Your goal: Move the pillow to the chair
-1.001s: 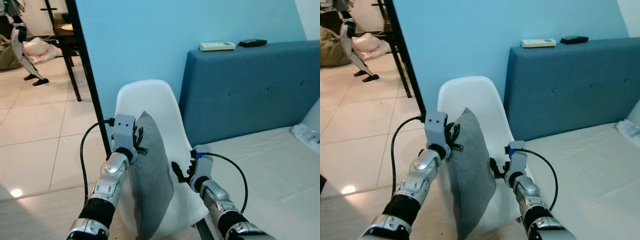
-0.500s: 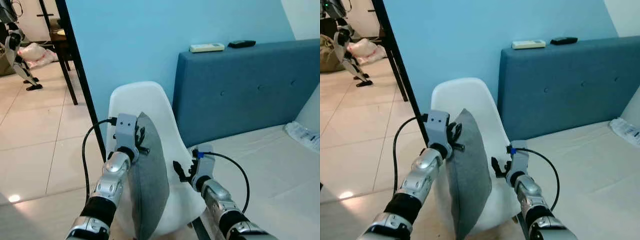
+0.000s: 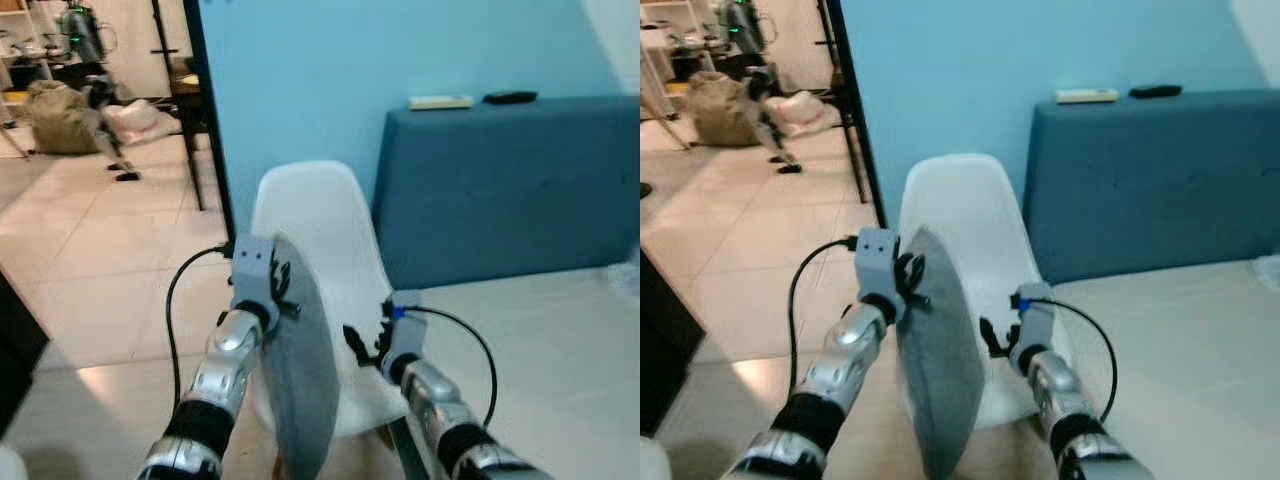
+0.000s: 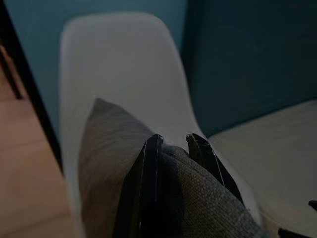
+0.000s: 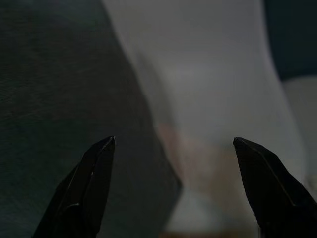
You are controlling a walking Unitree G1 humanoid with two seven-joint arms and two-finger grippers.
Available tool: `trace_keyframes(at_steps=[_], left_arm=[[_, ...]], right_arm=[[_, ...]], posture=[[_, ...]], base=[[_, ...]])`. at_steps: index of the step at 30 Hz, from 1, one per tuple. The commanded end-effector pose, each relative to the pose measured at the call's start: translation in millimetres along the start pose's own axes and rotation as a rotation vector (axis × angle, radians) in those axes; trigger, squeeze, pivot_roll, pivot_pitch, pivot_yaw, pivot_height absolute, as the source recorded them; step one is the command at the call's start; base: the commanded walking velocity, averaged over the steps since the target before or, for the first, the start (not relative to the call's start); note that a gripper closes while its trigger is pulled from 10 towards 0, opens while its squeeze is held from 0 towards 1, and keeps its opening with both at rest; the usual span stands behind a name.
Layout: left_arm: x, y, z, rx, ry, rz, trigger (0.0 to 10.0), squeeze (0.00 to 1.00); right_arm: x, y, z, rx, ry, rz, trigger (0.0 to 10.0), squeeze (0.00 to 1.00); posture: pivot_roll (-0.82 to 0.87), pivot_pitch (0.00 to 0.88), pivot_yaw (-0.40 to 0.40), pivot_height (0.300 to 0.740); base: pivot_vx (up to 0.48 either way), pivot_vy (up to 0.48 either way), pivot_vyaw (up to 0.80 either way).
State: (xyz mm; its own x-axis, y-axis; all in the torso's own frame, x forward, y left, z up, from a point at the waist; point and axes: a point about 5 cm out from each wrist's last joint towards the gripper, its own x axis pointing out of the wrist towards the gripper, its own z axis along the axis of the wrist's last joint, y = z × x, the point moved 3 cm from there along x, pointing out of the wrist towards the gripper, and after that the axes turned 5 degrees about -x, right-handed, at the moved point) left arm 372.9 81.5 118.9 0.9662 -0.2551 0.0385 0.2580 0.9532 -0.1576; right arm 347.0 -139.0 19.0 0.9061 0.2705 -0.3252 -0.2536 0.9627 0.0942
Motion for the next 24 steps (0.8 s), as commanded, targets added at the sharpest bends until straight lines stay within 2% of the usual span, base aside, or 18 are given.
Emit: trace_keyframes(at_steps=[1, 24], left_arm=[[1.6, -0.9, 4.9, 0.014, -0.017, -0.008, 10.0, 0.0], [1.4, 2.3, 8.5, 0.042, -0.037, -0.007, 10.0, 0.0]], right_arm=[[1.0, 3.4, -0.2, 0.0, 0.002, 0.009, 10.0, 0.0], [0.0, 4.7, -3.2, 0.004, 0.006, 0.009, 10.0, 0.0]], posture=[[-0.01, 0.0, -0.033, 0.74], [-0.01, 0.001, -0.025, 0.74]], base=[[0.0, 0.0, 0.0], [0.0, 0.0, 0.0]])
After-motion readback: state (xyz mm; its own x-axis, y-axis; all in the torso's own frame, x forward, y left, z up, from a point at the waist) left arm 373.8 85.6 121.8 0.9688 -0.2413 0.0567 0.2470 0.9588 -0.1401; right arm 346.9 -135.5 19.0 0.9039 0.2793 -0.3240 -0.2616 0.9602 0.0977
